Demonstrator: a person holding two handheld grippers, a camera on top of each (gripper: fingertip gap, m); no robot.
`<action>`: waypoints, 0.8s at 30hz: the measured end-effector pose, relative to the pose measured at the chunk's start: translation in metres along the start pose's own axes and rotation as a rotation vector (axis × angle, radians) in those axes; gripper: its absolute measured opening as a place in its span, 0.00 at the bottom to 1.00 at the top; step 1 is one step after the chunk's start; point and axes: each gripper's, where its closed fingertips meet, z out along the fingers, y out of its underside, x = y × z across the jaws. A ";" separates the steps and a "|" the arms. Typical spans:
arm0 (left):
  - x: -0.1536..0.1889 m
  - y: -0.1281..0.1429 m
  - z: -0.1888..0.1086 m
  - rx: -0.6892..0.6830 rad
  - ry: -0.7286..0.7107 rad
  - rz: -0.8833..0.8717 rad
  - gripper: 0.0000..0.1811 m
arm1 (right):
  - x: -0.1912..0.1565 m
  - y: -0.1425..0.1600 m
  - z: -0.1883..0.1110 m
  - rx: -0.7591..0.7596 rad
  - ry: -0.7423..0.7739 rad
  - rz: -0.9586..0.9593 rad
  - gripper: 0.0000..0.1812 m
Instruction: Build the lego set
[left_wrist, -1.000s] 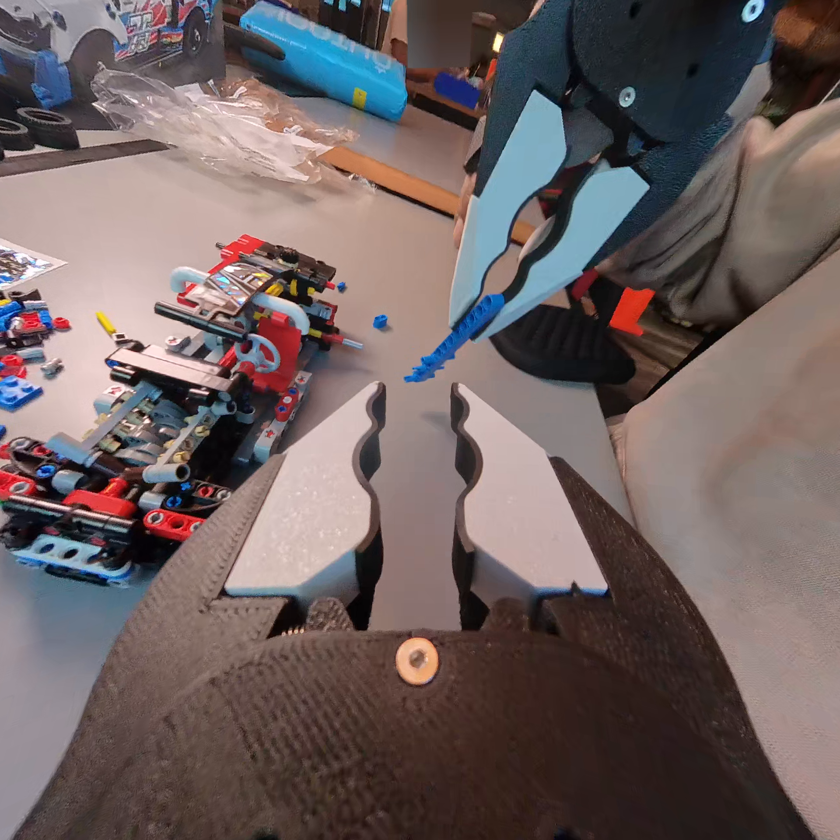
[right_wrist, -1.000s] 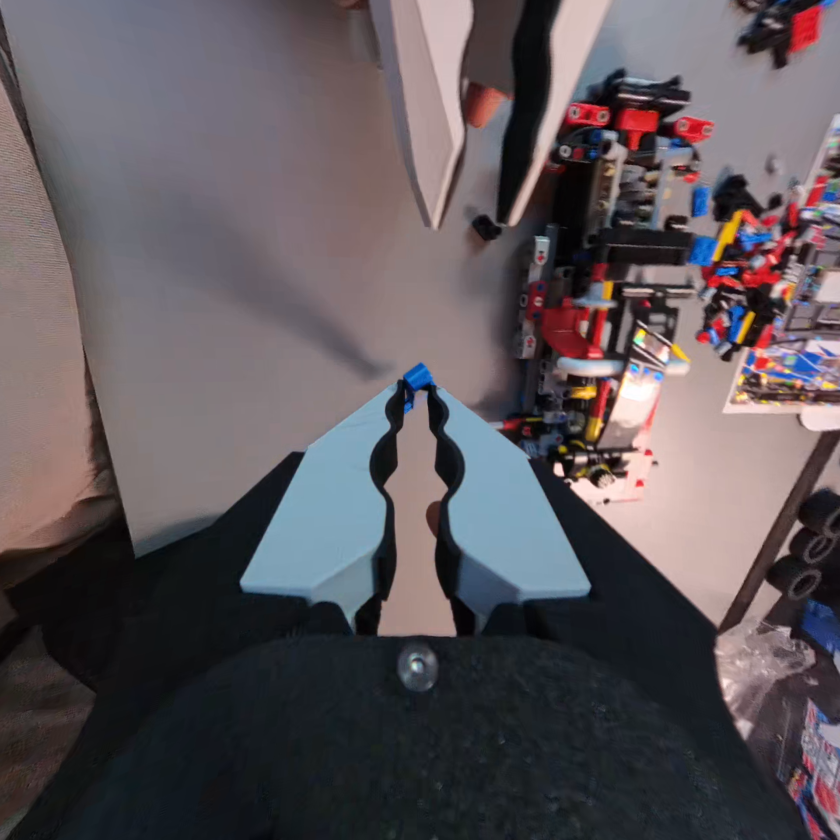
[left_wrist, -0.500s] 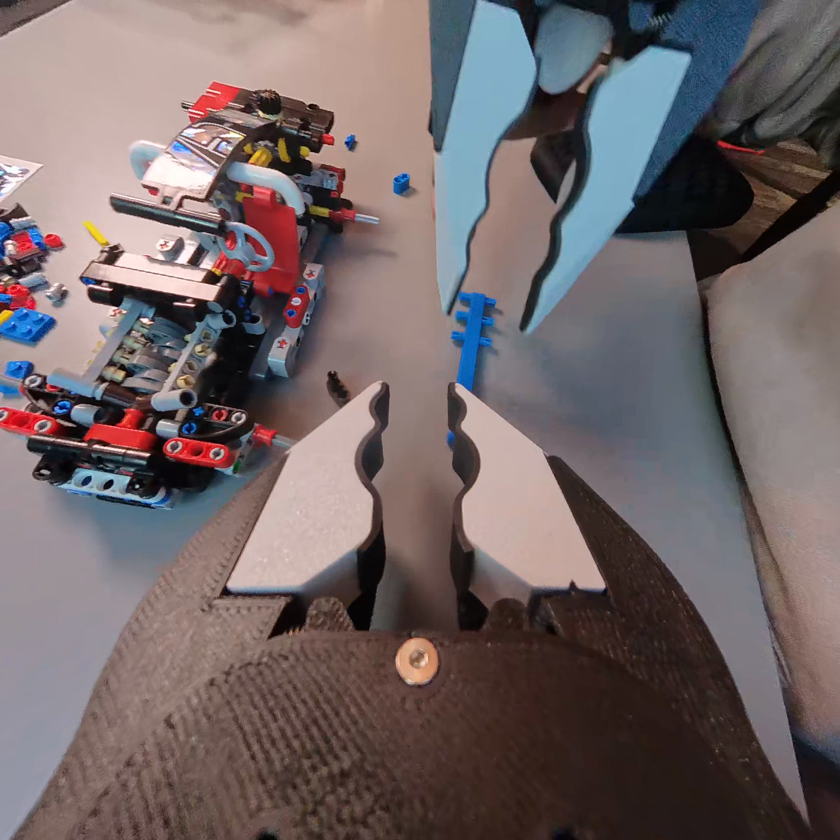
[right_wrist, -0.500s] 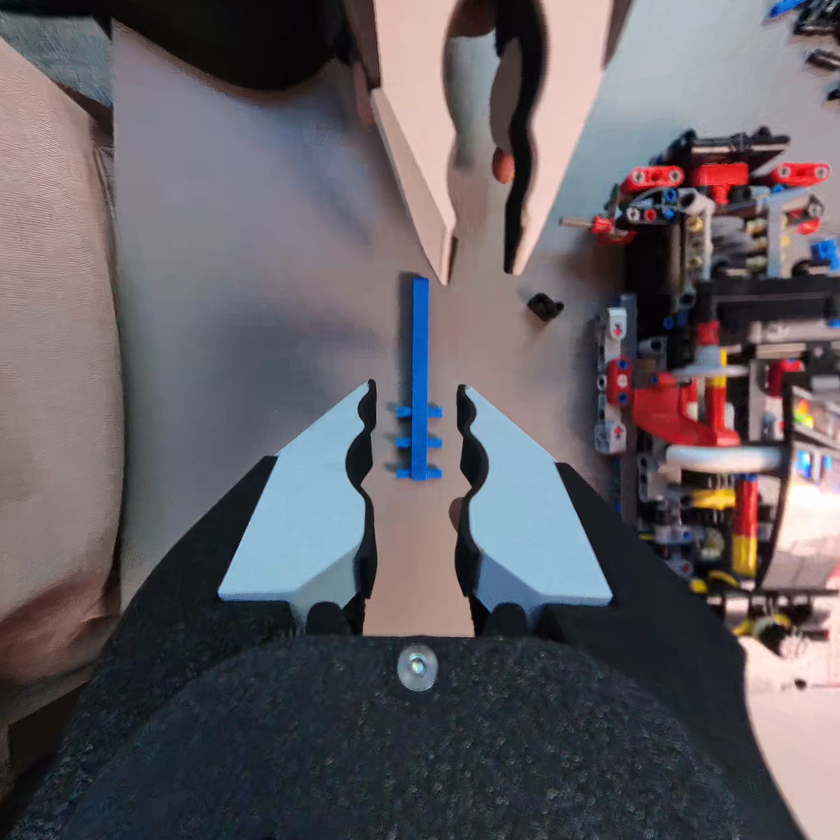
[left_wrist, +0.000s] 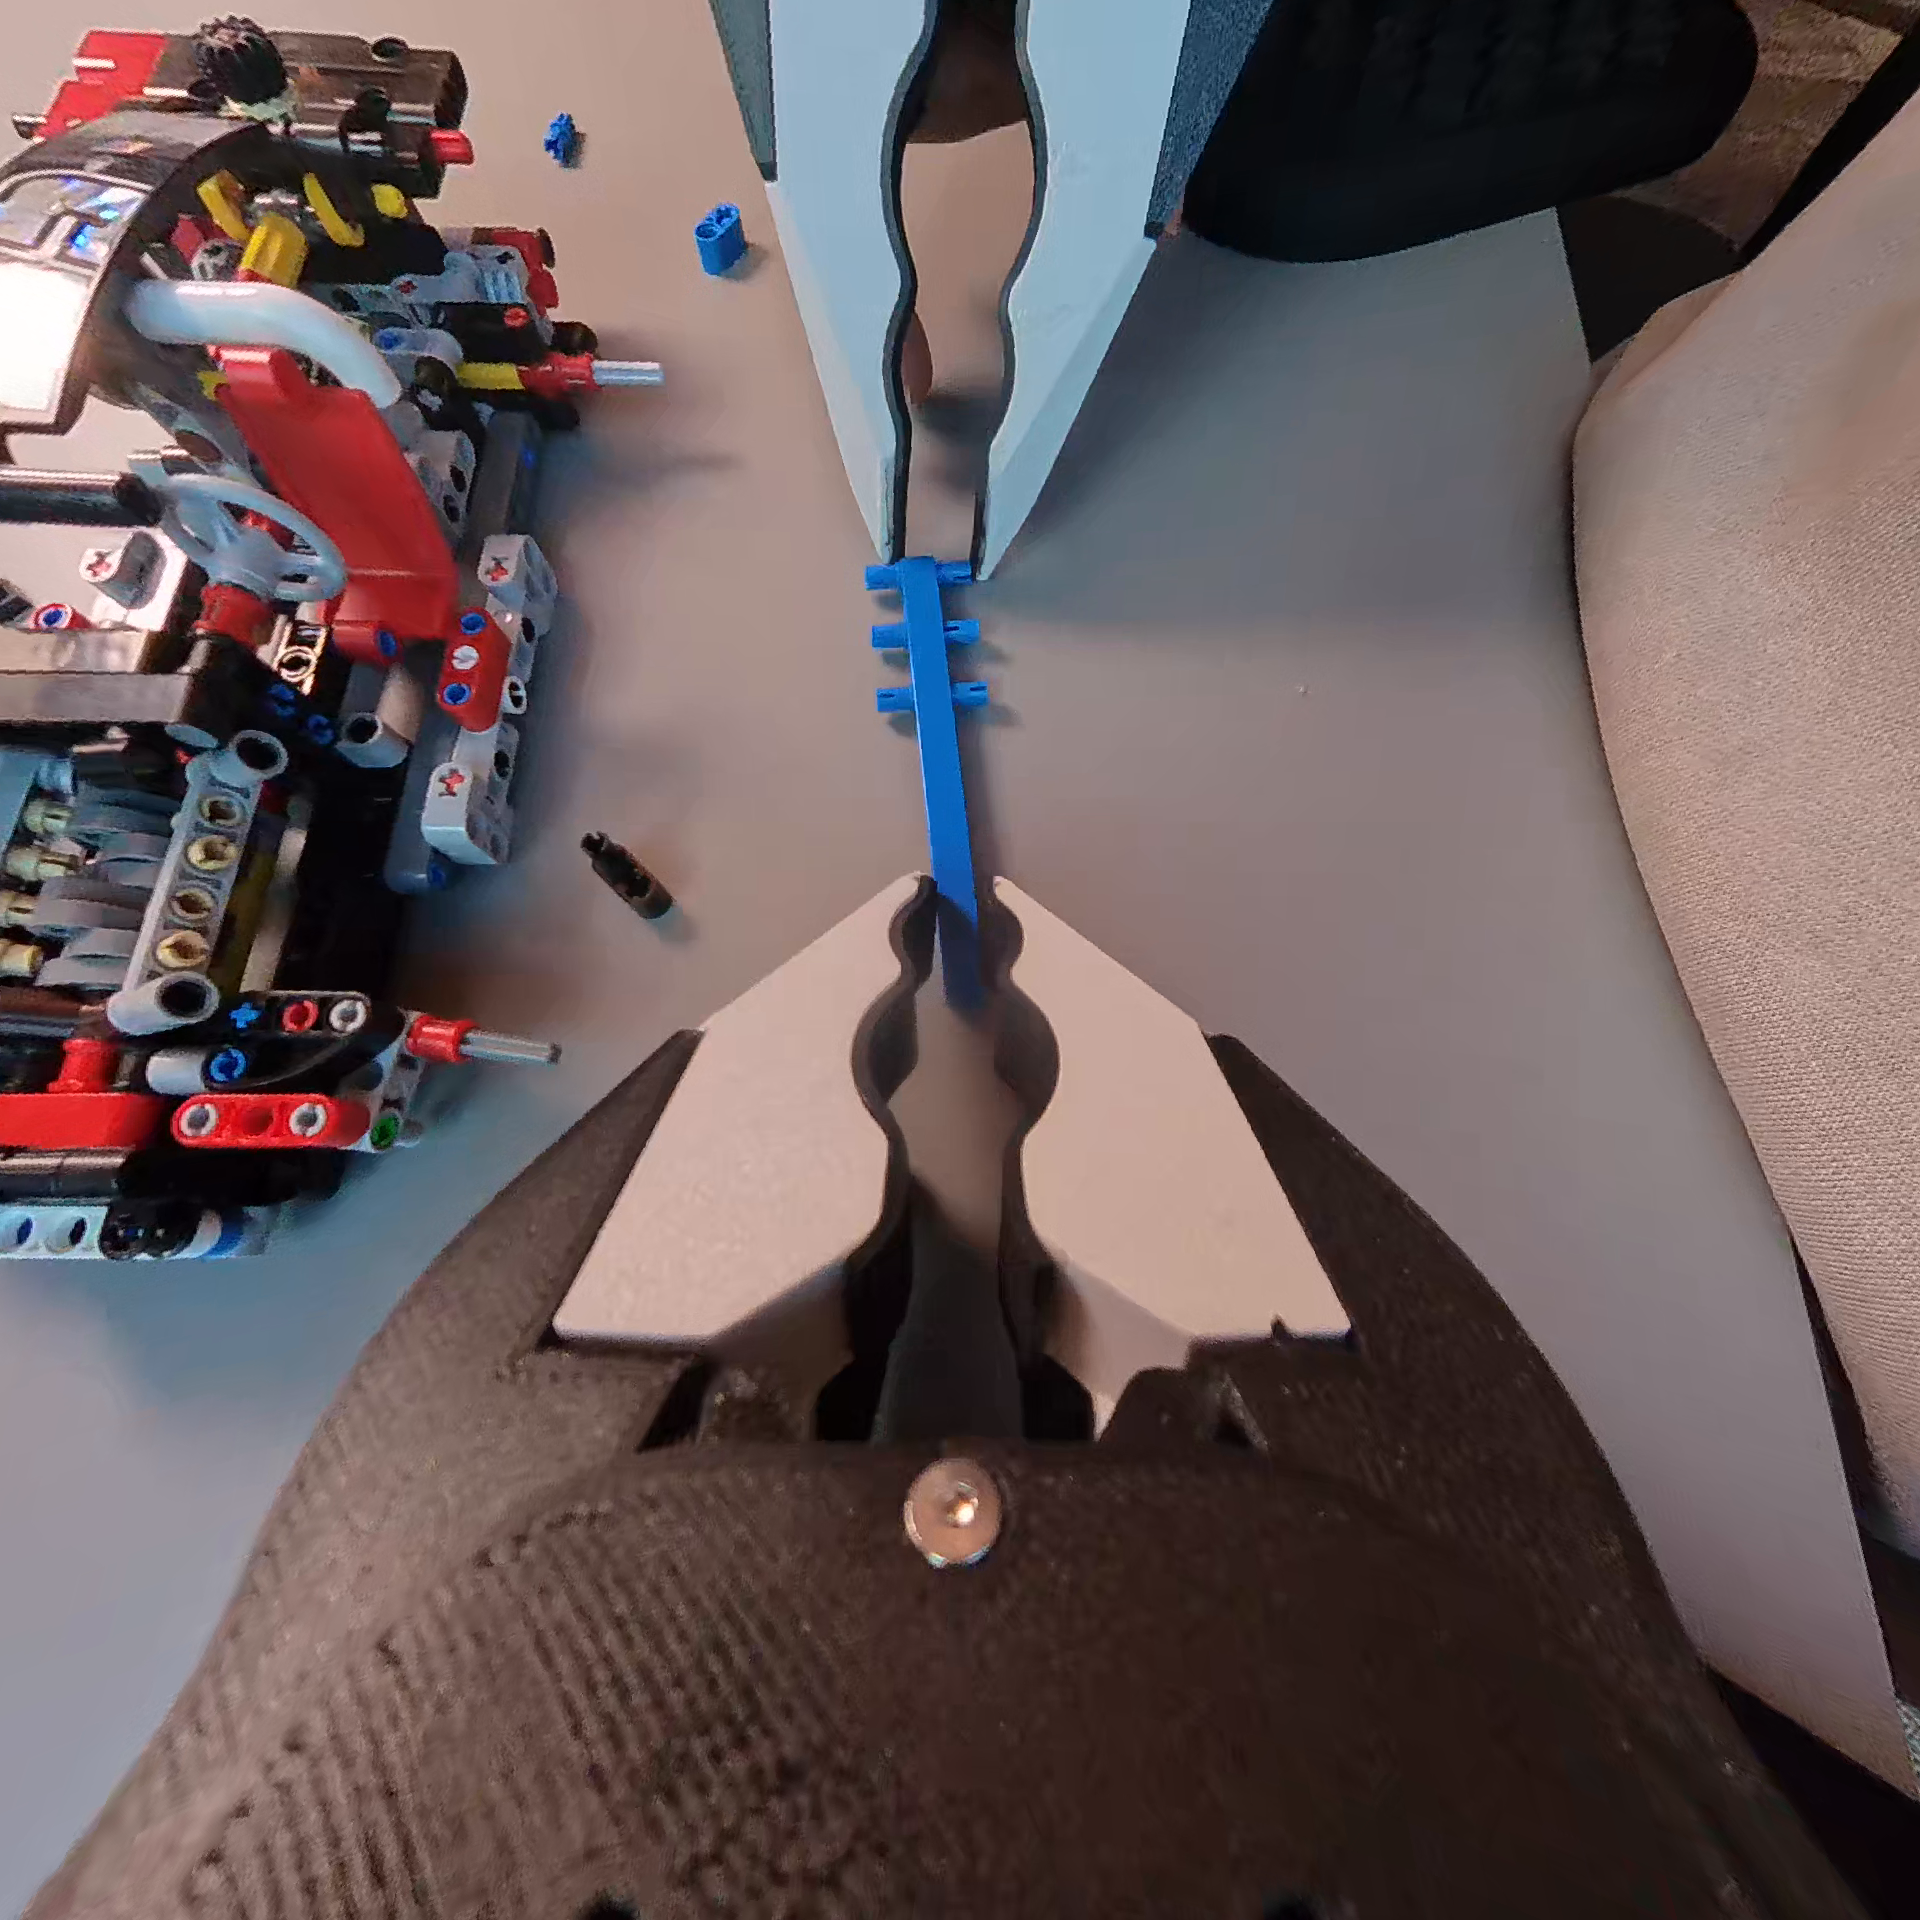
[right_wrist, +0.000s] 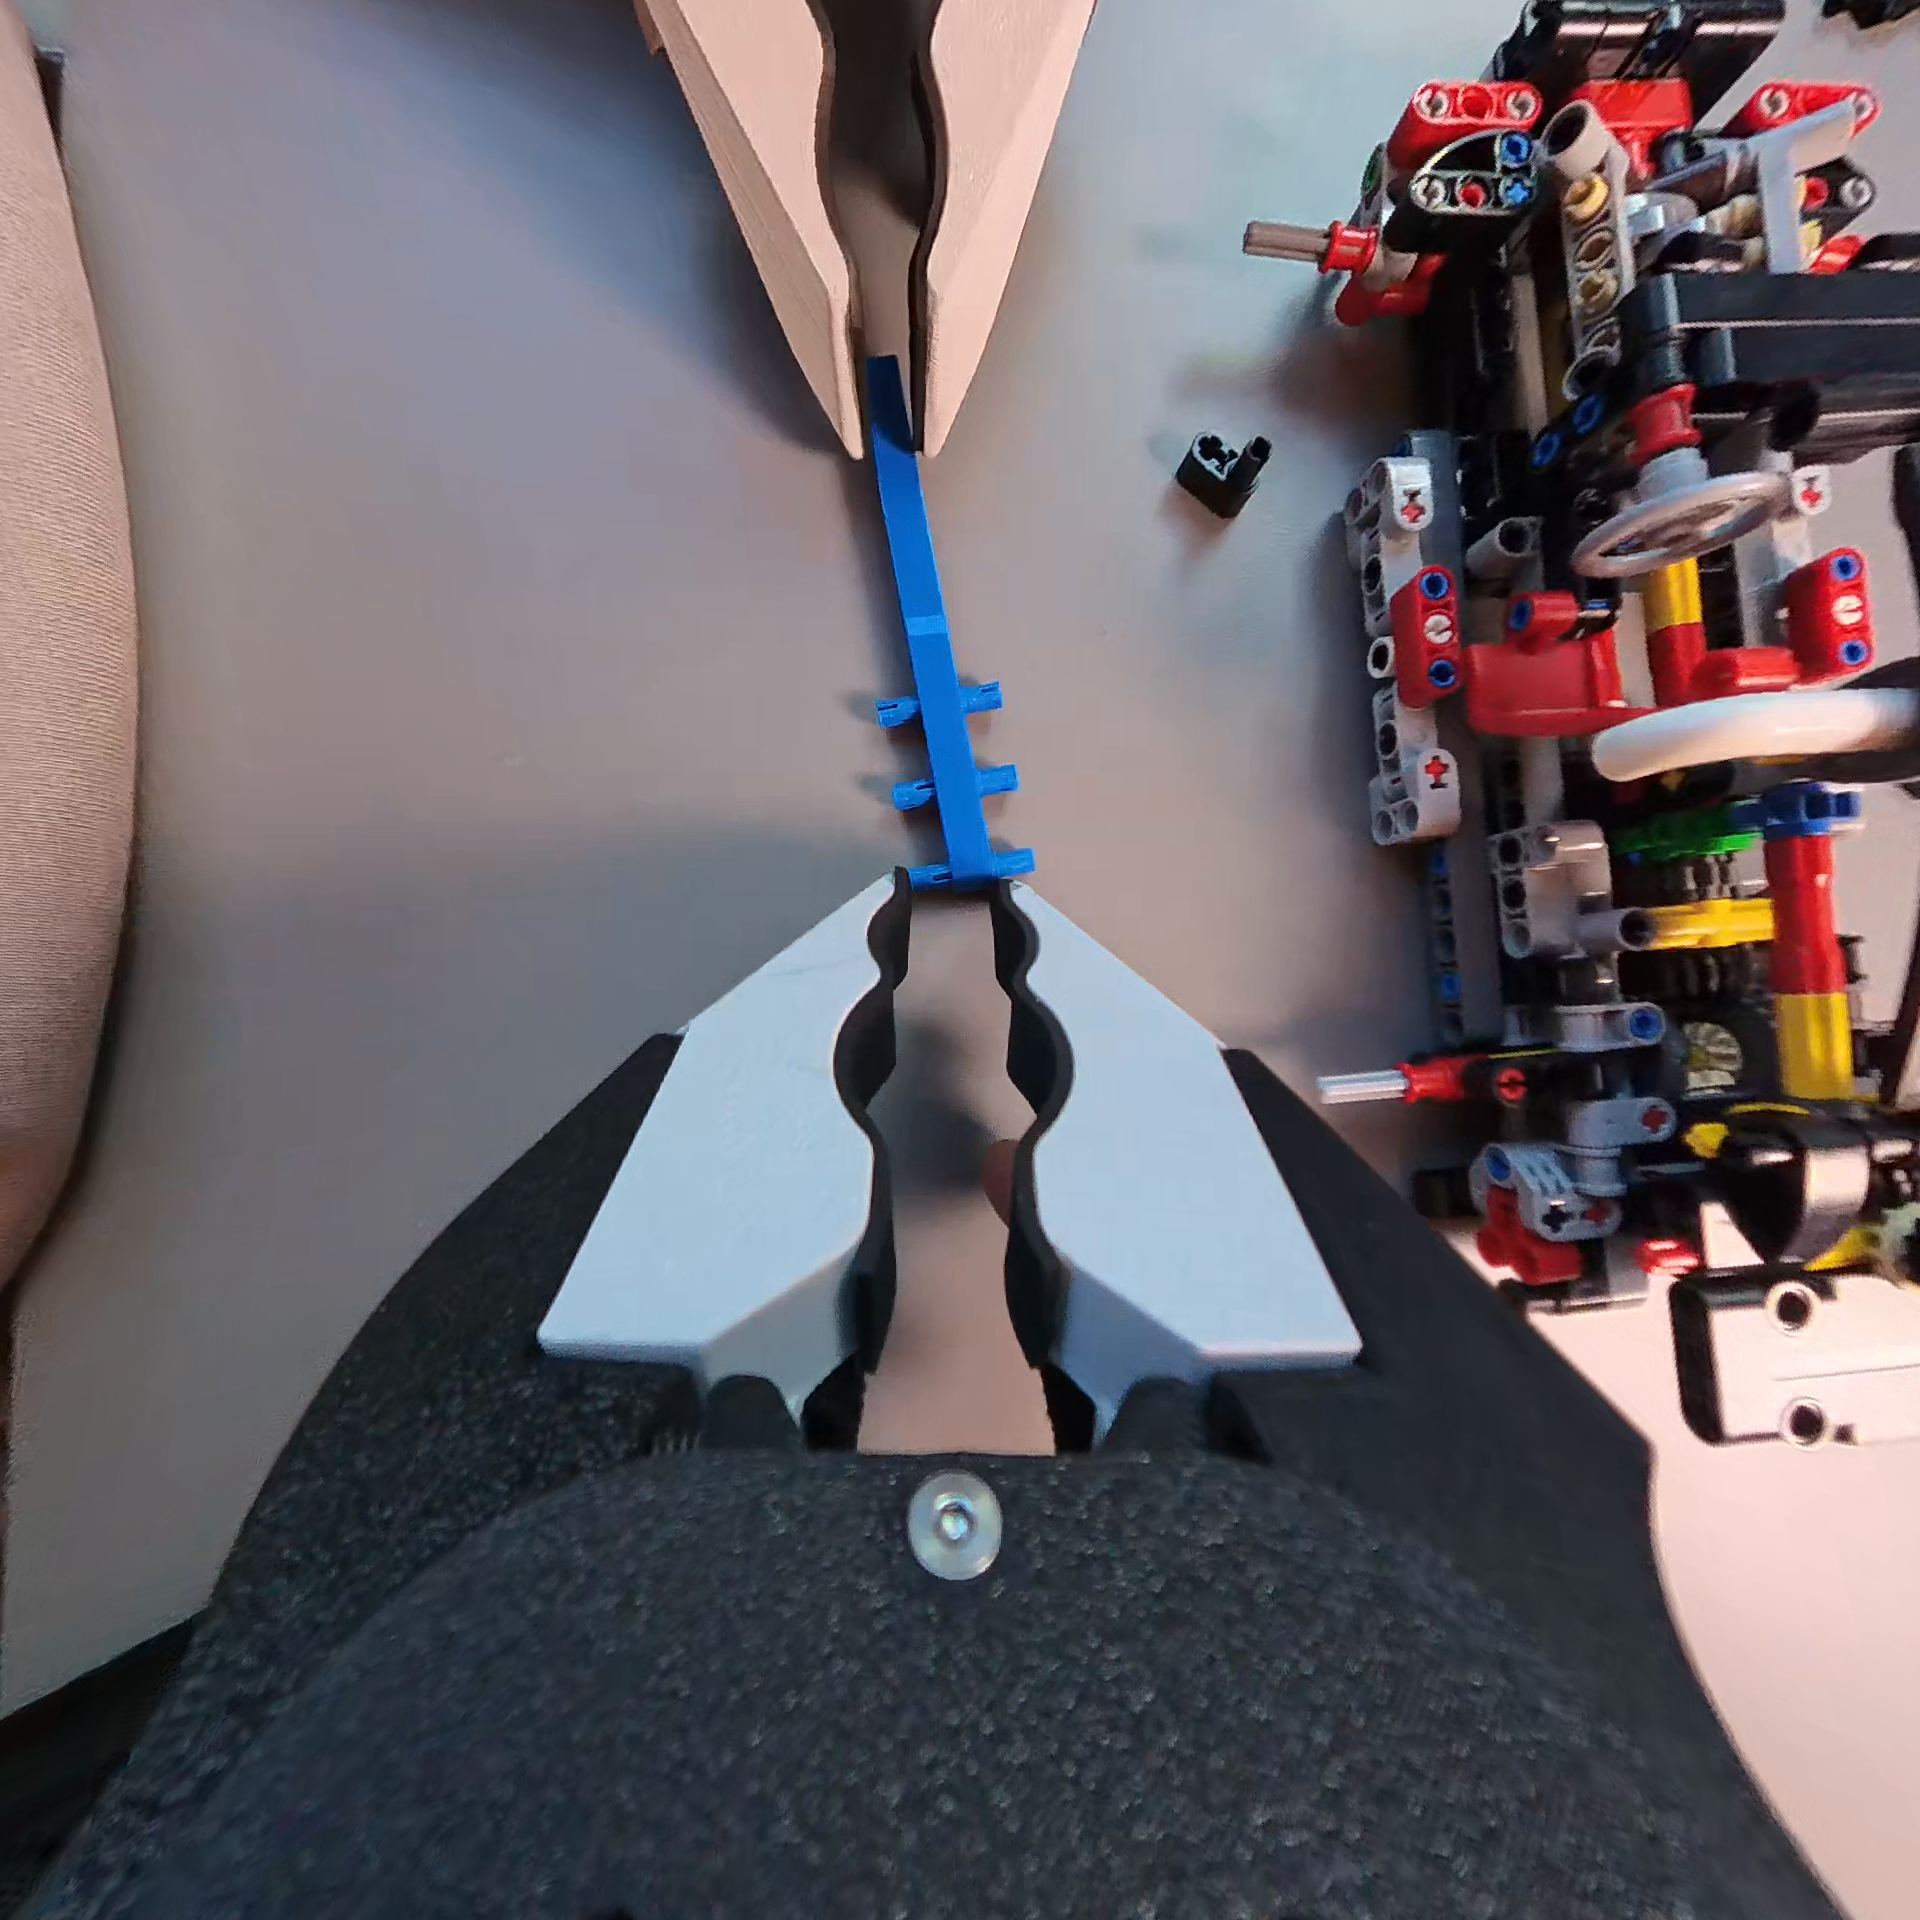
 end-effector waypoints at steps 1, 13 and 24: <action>-0.001 0.000 0.000 0.007 0.001 -0.010 0.03 | 0.001 0.000 0.000 0.010 0.012 -0.021 0.07; -0.011 -0.006 0.002 0.042 -0.029 -0.091 0.04 | 0.014 -0.024 -0.019 0.307 0.396 -0.336 0.05; -0.020 -0.026 -0.005 0.075 -0.291 0.247 0.03 | 0.013 -0.035 -0.030 0.471 -0.037 0.251 0.17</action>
